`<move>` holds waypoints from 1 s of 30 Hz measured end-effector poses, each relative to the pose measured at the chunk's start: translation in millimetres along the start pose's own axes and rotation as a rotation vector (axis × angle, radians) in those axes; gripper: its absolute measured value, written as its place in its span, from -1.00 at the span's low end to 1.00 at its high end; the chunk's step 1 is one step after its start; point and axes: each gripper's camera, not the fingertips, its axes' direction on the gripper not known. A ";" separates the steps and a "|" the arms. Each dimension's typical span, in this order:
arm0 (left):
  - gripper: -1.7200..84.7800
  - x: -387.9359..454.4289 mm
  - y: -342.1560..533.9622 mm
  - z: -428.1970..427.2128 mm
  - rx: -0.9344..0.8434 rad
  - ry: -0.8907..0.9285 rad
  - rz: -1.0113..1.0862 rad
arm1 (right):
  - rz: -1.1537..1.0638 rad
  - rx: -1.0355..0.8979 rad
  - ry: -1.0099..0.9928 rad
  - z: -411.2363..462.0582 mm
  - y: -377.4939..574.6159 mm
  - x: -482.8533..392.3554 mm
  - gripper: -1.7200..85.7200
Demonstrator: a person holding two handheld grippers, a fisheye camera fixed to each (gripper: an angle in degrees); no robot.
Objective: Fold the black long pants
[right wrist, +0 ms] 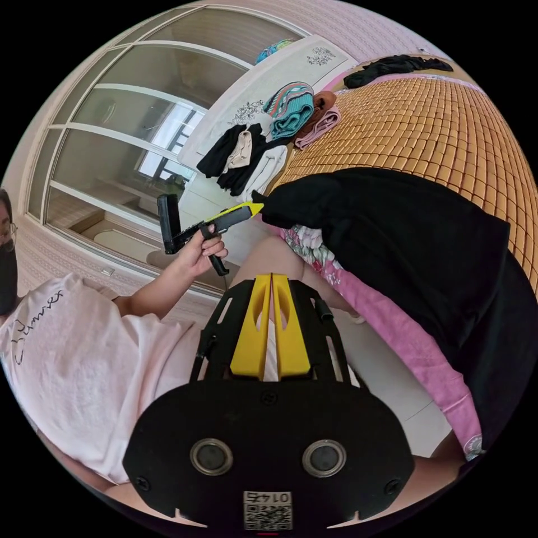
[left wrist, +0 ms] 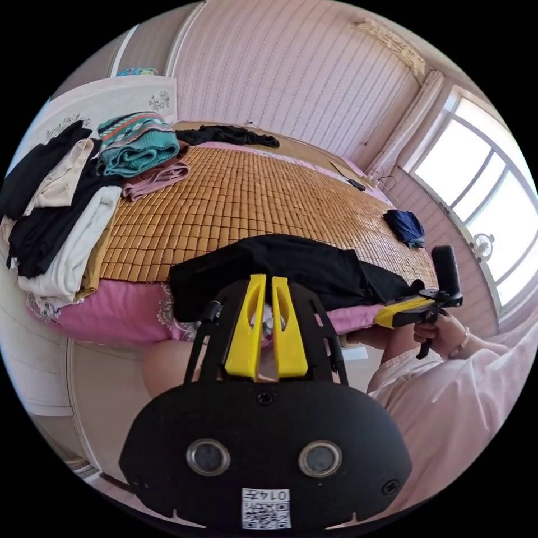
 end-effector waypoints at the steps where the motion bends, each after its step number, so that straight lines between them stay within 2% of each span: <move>1: -0.97 19.3 3.3 3.1 -0.016 0.064 0.066 | -0.012 0.013 0.007 -0.4 -3.2 -1.2 -0.94; 6: -0.97 88.0 22.4 24.5 -0.123 0.201 0.314 | 0.049 0.064 -0.053 0.2 -3.7 11.2 -0.79; 9: -0.96 108.1 29.0 32.9 -0.148 0.154 0.394 | 0.118 0.049 -0.116 6.3 4.7 25.4 -0.77; 14: -0.94 120.1 30.8 37.7 -0.171 0.179 0.445 | 0.186 0.064 -0.207 4.0 13.0 42.2 -0.88; 20: -0.86 117.5 26.5 36.3 -0.146 0.200 0.388 | 0.173 0.097 -0.145 -10.7 10.7 40.1 -0.93; 23: -0.84 98.7 18.4 25.7 -0.080 0.114 0.317 | 0.161 0.206 0.005 -65.7 19.9 34.9 -0.93; 26: -0.84 58.8 0.4 18.8 -0.069 -0.028 0.238 | 0.204 0.402 0.269 -158.8 54.3 17.6 -0.93; 28: -0.84 16.9 -20.8 14.0 -0.051 -0.107 0.123 | 0.340 0.551 0.586 -229.3 96.0 -5.9 -0.91; 30: -0.82 -10.7 -39.3 16.8 -0.053 -0.134 0.053 | 0.473 0.563 0.844 -260.1 120.4 -25.4 -0.88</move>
